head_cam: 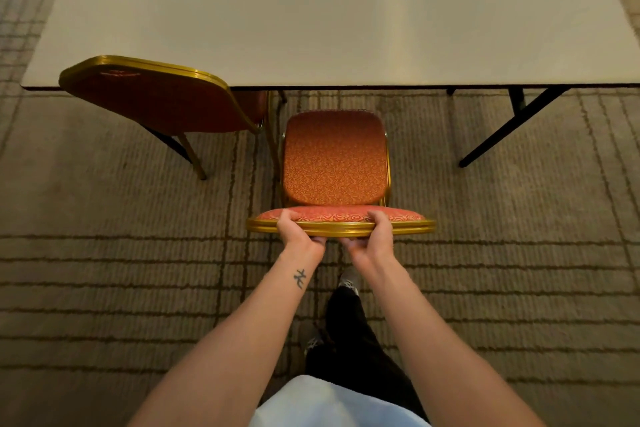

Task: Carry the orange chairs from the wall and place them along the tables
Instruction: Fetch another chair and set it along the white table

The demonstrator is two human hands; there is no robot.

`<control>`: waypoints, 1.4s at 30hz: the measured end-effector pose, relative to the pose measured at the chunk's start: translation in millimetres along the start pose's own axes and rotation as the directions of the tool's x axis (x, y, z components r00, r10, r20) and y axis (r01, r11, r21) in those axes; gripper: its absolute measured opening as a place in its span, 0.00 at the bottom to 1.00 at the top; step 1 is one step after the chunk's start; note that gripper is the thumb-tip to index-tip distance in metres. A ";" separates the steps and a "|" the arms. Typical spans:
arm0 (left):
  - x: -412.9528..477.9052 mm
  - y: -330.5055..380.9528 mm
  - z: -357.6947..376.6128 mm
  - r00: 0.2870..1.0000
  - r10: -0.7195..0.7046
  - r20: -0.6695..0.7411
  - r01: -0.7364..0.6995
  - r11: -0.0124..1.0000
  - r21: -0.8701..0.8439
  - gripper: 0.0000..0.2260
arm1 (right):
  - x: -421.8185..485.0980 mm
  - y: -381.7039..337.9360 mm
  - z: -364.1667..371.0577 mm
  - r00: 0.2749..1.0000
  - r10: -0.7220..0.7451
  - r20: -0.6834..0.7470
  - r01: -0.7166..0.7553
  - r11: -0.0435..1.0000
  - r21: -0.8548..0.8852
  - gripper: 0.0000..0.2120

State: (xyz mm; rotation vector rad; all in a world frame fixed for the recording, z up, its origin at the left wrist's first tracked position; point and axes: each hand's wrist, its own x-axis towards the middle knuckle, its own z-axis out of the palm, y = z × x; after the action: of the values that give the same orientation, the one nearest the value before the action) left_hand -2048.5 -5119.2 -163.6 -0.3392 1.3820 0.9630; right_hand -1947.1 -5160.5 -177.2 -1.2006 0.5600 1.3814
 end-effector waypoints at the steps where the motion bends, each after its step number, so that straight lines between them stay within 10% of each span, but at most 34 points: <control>1: 1.7 -0.7 3.3 1.000 0.008 -0.009 -0.008 1.000 0.010 0.13 | 3.4 -1.1 1.0 1.000 -0.004 0.007 0.004 1.000 0.000 0.17; 42: 104.4 104.0 228.8 0.998 0.023 0.054 -0.023 1.000 0.014 0.12 | 134.7 -127.0 198.2 0.999 -0.026 0.046 0.029 0.997 -0.073 0.24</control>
State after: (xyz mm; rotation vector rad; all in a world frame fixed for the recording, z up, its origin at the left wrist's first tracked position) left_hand -1982.8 -4855.4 -177.6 -0.2854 1.3461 0.9741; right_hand -1869.4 -4900.8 -185.3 -1.2281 0.4626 1.4124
